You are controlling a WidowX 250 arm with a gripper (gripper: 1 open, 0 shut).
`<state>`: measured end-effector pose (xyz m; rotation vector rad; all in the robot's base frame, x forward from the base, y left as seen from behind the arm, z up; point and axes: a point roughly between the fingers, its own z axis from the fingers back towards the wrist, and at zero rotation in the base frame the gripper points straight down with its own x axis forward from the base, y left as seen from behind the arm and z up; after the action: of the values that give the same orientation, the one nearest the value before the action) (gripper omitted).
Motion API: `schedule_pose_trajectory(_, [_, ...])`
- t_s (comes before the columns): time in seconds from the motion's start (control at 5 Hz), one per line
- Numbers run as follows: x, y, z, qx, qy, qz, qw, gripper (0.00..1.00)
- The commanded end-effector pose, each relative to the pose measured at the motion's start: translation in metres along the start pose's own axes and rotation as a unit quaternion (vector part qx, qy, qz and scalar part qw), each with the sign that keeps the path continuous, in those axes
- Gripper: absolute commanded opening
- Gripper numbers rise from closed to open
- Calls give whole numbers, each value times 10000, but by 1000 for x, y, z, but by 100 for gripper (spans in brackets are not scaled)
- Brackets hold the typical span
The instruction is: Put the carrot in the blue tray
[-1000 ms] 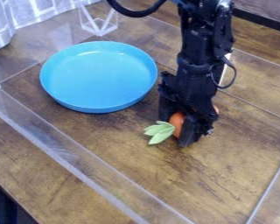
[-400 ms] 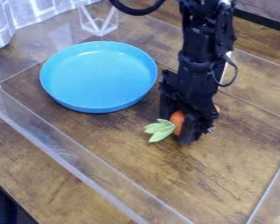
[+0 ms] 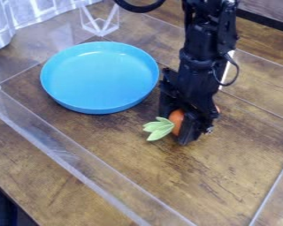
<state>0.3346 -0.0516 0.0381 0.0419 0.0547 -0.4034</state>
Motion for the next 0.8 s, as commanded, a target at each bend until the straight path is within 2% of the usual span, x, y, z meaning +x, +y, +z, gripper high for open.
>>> schedule_pose_trajectory(0.0, [10, 2, 43, 189, -563, -81, 9982, 0])
schedule_pose_trajectory(0.2, [8, 3, 48, 227, -556, -115, 9981, 0])
schedule_pose_trajectory(0.6, [0, 12, 79, 370, -717, -30, 9967, 0])
